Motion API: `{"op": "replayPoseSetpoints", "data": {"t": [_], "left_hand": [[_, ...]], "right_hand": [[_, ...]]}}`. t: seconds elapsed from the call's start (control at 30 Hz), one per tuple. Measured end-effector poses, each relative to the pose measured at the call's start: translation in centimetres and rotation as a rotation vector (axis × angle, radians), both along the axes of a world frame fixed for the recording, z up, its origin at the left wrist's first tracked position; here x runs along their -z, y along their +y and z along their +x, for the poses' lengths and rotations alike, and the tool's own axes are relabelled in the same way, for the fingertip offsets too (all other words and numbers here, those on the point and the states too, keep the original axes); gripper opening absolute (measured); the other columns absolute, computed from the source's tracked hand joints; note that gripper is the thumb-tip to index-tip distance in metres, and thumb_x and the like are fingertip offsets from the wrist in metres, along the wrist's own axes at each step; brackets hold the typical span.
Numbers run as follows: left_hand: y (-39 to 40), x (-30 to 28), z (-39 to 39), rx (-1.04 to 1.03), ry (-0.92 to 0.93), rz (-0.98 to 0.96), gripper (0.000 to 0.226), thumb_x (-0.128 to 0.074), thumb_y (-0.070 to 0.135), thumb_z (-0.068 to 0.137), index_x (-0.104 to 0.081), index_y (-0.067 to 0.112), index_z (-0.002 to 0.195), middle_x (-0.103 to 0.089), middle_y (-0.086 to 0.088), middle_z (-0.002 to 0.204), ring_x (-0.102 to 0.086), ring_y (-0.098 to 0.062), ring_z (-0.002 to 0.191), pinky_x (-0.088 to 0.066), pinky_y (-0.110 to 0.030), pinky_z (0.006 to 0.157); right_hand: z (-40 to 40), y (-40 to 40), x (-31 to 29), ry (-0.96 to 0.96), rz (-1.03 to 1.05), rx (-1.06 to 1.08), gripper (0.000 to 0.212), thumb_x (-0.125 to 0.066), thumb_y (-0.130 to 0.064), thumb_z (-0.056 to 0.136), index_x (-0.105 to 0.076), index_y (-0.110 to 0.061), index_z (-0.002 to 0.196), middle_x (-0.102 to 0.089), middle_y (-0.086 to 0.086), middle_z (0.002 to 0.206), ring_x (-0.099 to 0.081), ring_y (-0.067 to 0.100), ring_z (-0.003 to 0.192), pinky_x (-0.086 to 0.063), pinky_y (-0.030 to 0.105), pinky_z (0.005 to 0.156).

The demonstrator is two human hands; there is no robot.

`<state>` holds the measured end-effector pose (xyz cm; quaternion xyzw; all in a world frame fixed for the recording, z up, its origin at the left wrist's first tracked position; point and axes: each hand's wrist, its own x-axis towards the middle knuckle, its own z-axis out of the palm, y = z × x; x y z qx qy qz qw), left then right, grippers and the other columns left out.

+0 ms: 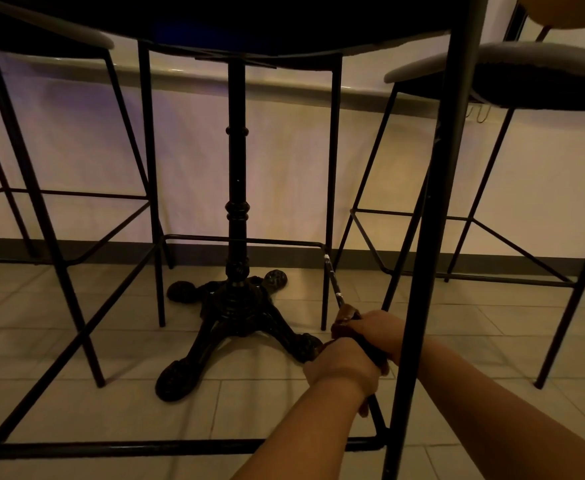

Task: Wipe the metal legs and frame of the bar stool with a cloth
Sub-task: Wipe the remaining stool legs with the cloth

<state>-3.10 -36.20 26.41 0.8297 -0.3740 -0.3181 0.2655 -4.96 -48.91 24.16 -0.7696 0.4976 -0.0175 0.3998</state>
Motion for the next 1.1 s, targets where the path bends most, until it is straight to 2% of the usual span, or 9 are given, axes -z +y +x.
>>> {"op": "replayPoseSetpoints", "data": {"t": [0.07, 0.23, 0.47, 0.53, 0.6, 0.73, 0.83, 0.97, 1.1], "left_hand": [[-0.4, -0.4, 0.2, 0.039, -0.046, 0.043, 0.023, -0.051, 0.038, 0.093, -0.053, 0.022, 0.077, -0.065, -0.003, 0.101, -0.06, -0.022, 0.107, -0.037, -0.042, 0.104], [-1.1, -0.1, 0.6, 0.017, -0.113, 0.107, 0.037, -0.049, 0.041, 0.094, -0.059, 0.017, 0.12, -0.06, -0.005, 0.124, -0.05, -0.025, 0.121, -0.029, -0.045, 0.108], [-1.7, 1.3, 0.3, -0.04, -0.175, 0.06, 0.026, -0.046, 0.036, 0.096, -0.065, 0.02, 0.102, -0.064, -0.003, 0.109, -0.054, -0.024, 0.111, -0.03, -0.041, 0.106], [-2.2, 1.3, 0.6, -0.016, -0.201, 0.109, 0.018, -0.047, 0.033, 0.096, -0.06, 0.02, 0.092, -0.063, -0.003, 0.107, -0.053, -0.024, 0.113, -0.027, -0.041, 0.106], [-3.1, 1.0, 1.1, 0.037, -0.215, 0.216, 0.019, -0.051, 0.032, 0.094, -0.059, 0.023, 0.108, -0.058, -0.003, 0.124, -0.046, -0.025, 0.123, -0.022, -0.044, 0.109], [-4.9, -0.4, 2.4, 0.055, -0.251, 0.38, 0.044, -0.058, 0.035, 0.09, -0.052, 0.016, 0.128, -0.05, -0.007, 0.135, -0.038, -0.029, 0.133, -0.015, -0.044, 0.114], [-6.0, -0.6, 2.7, 0.097, -0.32, 0.457, 0.041, -0.057, 0.037, 0.091, -0.052, 0.017, 0.127, -0.052, -0.007, 0.132, -0.039, -0.028, 0.13, -0.016, -0.045, 0.113], [-6.5, -0.3, 2.8, 0.115, -0.395, 0.439, 0.037, -0.057, 0.04, 0.09, -0.056, 0.015, 0.118, -0.058, -0.008, 0.123, -0.046, -0.028, 0.123, -0.016, -0.049, 0.113], [-6.7, 0.0, 2.9, 0.15, -0.505, 0.427, 0.032, -0.059, 0.03, 0.089, -0.058, 0.016, 0.118, -0.059, -0.009, 0.122, -0.047, -0.03, 0.122, -0.01, -0.057, 0.112]], "right_hand": [[0.4, 0.2, -0.6, 0.074, -0.021, -0.01, 0.019, -0.059, -0.035, 0.092, -0.06, -0.017, 0.083, -0.063, 0.001, 0.077, -0.06, 0.009, 0.064, -0.041, 0.019, 0.046], [2.0, 0.3, -1.3, 0.094, -0.17, 0.01, 0.023, -0.05, -0.034, 0.096, -0.062, -0.013, 0.093, -0.058, 0.002, 0.076, -0.056, 0.013, 0.069, -0.042, 0.023, 0.058], [1.9, -0.5, -1.2, -0.095, 0.06, 0.143, 0.038, -0.051, -0.038, 0.097, -0.065, -0.005, 0.106, -0.067, 0.012, 0.097, -0.064, 0.025, 0.087, -0.05, 0.031, 0.076], [1.8, -0.7, -1.1, -0.095, 0.064, 0.129, 0.041, -0.048, -0.035, 0.099, -0.063, -0.001, 0.115, -0.066, 0.016, 0.115, -0.063, 0.031, 0.105, -0.049, 0.037, 0.094], [1.7, -0.6, -1.5, -0.088, 0.074, 0.089, 0.041, -0.048, -0.033, 0.099, -0.06, 0.0, 0.121, -0.063, 0.016, 0.123, -0.06, 0.033, 0.112, -0.045, 0.04, 0.102], [2.1, -0.6, -2.3, -0.038, 0.029, 0.023, 0.034, -0.055, -0.029, 0.096, -0.061, -0.002, 0.115, -0.066, 0.014, 0.103, -0.061, 0.023, 0.082, -0.052, 0.032, 0.074], [2.8, -0.7, -2.5, 0.036, -0.007, 0.01, 0.023, -0.058, -0.033, 0.093, -0.062, -0.011, 0.093, -0.062, 0.006, 0.081, -0.058, 0.016, 0.066, -0.04, 0.024, 0.05], [3.6, -1.2, -2.7, 0.076, -0.057, 0.043, 0.027, -0.058, -0.041, 0.092, -0.057, -0.015, 0.084, -0.06, 0.004, 0.077, -0.057, 0.015, 0.064, -0.036, 0.025, 0.048], [3.5, -1.0, -2.5, 0.001, 0.023, 0.112, 0.04, -0.054, -0.045, 0.093, -0.062, -0.008, 0.109, -0.065, 0.01, 0.091, -0.062, 0.022, 0.077, -0.049, 0.032, 0.065]]}}
